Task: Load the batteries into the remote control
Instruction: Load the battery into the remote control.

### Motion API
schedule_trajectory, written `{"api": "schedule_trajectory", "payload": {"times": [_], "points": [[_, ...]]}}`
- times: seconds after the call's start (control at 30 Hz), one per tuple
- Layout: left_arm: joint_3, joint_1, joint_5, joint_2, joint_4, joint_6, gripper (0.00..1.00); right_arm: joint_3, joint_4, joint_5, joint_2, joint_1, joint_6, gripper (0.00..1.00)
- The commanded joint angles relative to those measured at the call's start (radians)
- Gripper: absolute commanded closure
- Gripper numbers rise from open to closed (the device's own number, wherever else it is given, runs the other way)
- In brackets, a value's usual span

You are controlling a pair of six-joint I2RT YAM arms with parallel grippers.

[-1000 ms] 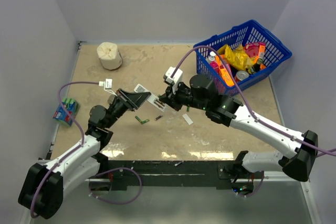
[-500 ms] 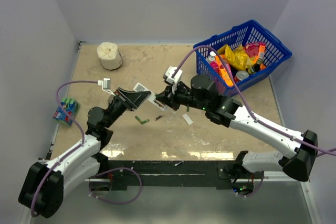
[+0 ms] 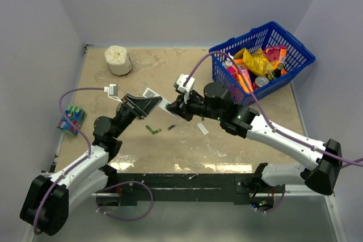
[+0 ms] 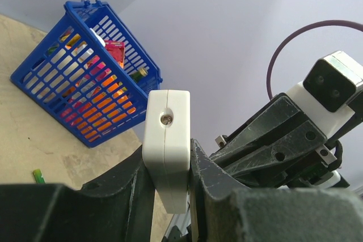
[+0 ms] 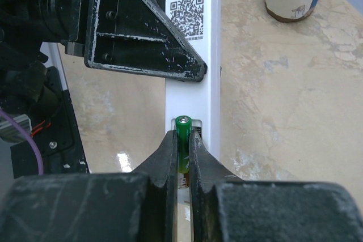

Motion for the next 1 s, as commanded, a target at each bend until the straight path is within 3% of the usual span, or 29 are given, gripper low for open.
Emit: {"api": "schedule_trajectory", "payload": {"times": [0.0, 0.27, 0.4, 0.97], "points": [[0.043, 0.005, -0.028, -0.004, 0.094, -0.028, 1.00, 0.000, 0.008, -0.017, -0.001, 0.004, 0.003, 1.00], [0.044, 0.005, -0.031, -0.007, 0.100, -0.031, 1.00, 0.003, -0.008, -0.032, -0.001, 0.005, 0.004, 1.00], [0.044, 0.005, -0.023, -0.010, 0.098, -0.028, 1.00, 0.019, -0.029, -0.043, 0.014, 0.005, -0.002, 0.93], [0.038, 0.005, -0.051, -0.041, 0.057, -0.029, 1.00, 0.052, -0.101, -0.018, 0.047, 0.005, -0.025, 0.84]]}}
